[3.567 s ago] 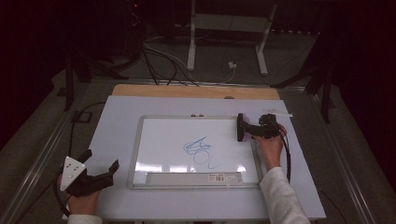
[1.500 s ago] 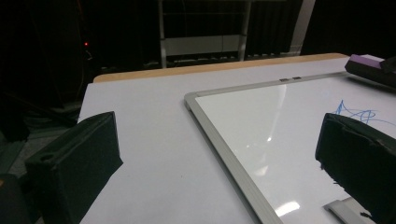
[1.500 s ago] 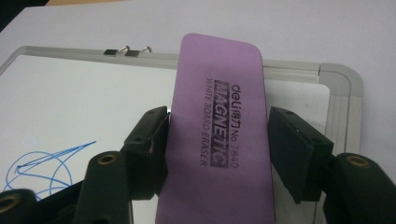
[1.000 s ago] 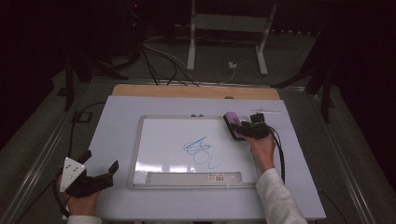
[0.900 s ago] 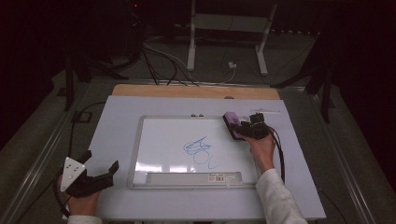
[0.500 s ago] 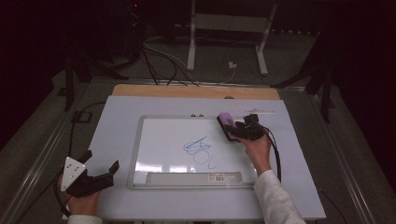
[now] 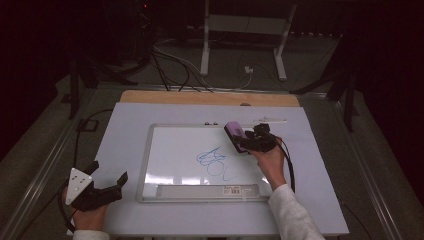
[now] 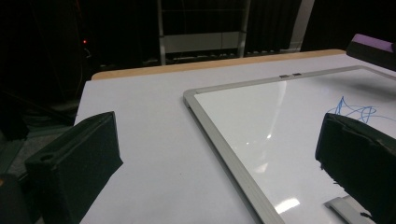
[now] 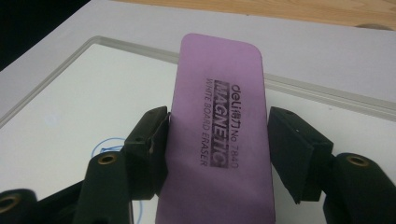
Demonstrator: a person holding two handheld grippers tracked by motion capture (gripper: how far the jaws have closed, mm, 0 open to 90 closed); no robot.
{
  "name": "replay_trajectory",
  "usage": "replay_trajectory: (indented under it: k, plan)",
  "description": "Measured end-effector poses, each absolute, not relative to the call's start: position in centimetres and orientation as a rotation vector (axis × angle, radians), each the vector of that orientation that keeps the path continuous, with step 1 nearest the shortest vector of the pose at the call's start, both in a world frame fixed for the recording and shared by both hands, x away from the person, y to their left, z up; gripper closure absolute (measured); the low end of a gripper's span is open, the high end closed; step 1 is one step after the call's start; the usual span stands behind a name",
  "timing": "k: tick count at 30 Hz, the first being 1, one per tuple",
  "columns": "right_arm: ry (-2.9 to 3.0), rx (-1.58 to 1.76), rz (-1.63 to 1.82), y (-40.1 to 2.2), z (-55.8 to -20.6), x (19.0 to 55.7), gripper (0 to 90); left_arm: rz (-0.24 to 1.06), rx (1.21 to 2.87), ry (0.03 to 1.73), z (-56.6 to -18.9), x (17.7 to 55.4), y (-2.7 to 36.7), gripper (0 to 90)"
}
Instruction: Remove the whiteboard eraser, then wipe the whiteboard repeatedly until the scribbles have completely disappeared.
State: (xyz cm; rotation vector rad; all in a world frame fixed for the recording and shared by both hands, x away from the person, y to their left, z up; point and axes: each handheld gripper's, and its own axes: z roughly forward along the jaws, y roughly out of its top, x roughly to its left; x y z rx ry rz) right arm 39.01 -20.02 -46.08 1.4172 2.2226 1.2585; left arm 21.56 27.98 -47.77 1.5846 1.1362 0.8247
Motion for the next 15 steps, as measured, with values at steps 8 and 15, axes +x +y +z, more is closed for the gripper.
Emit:
replay_trajectory:
  k: [8,15]
  plan:
    - [2.262,1.369,1.241,-19.0,-46.0,38.4,40.0,0.823,1.581,1.136,-47.8,21.6,28.0,0.8]
    - [2.301,1.321,1.202,-18.0,-46.2,37.4,40.0,0.825,1.582,1.136,-47.8,21.6,28.0,0.8]
